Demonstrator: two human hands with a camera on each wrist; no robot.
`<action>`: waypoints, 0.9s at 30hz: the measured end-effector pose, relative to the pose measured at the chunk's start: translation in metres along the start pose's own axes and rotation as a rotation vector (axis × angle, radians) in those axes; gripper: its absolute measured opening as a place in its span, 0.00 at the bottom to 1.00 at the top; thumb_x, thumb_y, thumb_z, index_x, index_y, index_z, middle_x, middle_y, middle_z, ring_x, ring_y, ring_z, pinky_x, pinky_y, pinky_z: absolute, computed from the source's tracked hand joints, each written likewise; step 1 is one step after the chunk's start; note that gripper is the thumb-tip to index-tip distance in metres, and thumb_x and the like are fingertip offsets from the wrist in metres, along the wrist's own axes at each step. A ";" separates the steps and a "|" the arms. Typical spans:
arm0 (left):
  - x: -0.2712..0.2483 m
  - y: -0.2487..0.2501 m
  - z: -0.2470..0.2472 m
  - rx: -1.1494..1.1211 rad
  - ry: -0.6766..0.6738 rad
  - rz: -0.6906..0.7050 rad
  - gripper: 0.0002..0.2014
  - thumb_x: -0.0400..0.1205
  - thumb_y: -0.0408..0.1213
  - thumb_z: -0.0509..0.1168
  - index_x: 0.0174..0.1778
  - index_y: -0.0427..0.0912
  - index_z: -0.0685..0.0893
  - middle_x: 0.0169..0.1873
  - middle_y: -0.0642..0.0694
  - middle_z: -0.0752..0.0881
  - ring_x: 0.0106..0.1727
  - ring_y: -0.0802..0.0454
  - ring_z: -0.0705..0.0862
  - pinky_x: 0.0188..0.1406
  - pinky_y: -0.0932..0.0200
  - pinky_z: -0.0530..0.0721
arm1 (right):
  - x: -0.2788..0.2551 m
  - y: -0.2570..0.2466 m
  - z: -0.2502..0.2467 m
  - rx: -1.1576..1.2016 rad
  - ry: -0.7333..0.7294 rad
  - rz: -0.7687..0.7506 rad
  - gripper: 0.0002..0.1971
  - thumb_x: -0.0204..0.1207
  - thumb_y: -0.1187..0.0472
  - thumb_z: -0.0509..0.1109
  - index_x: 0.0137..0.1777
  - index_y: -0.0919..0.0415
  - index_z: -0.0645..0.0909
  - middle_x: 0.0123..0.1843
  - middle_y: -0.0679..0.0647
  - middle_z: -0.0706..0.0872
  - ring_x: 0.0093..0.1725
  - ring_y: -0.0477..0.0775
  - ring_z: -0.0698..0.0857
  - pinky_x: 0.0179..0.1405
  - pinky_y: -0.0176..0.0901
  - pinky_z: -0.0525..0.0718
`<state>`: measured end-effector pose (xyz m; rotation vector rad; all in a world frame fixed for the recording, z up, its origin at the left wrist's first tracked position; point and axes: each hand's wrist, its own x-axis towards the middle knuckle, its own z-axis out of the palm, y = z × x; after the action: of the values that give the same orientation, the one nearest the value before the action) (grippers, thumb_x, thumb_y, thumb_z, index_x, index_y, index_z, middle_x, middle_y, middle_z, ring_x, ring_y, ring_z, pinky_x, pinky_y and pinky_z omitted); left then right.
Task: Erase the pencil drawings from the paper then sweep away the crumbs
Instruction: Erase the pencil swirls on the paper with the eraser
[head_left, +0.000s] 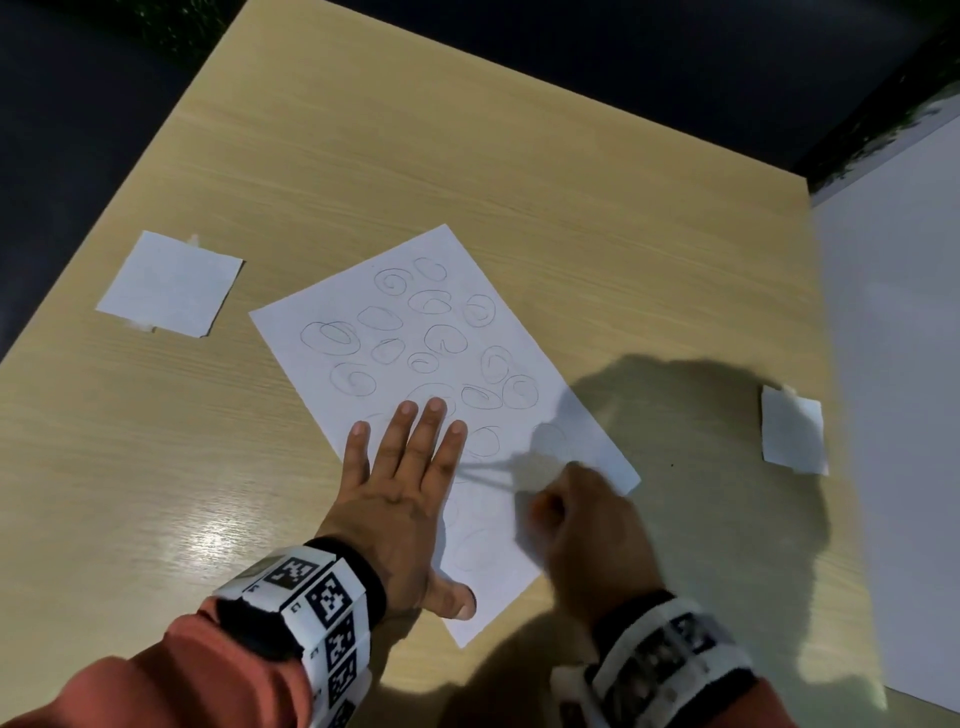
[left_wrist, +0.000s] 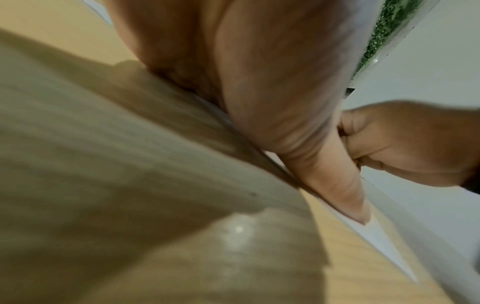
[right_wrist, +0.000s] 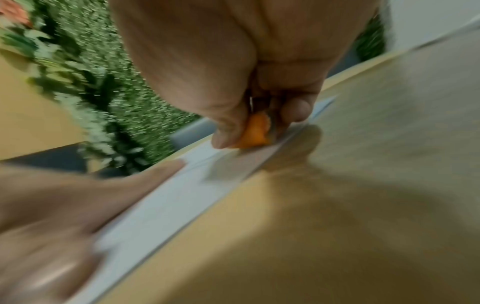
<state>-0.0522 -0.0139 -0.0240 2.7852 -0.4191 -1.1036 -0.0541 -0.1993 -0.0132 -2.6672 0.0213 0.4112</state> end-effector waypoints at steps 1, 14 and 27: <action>0.001 0.000 0.001 0.004 0.007 0.000 0.72 0.62 0.78 0.63 0.72 0.44 0.13 0.70 0.42 0.10 0.71 0.41 0.11 0.74 0.29 0.24 | -0.010 -0.015 0.010 0.045 -0.120 -0.080 0.07 0.71 0.64 0.66 0.36 0.52 0.72 0.36 0.49 0.79 0.40 0.56 0.82 0.34 0.41 0.73; 0.001 -0.001 -0.001 0.006 -0.008 0.010 0.72 0.61 0.79 0.63 0.73 0.44 0.13 0.68 0.43 0.08 0.70 0.41 0.10 0.74 0.30 0.24 | 0.023 0.005 -0.019 -0.058 -0.028 -0.004 0.05 0.77 0.60 0.62 0.40 0.54 0.77 0.41 0.47 0.82 0.41 0.49 0.80 0.43 0.47 0.81; 0.001 0.000 0.000 0.016 -0.018 0.009 0.71 0.62 0.80 0.61 0.71 0.44 0.11 0.67 0.42 0.08 0.70 0.40 0.10 0.74 0.30 0.24 | 0.047 0.021 -0.025 -0.074 0.084 0.157 0.07 0.78 0.57 0.63 0.38 0.54 0.73 0.37 0.47 0.79 0.39 0.50 0.79 0.38 0.45 0.77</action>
<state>-0.0516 -0.0144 -0.0253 2.7865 -0.4446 -1.1286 -0.0037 -0.2267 -0.0137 -2.7646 0.2475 0.3552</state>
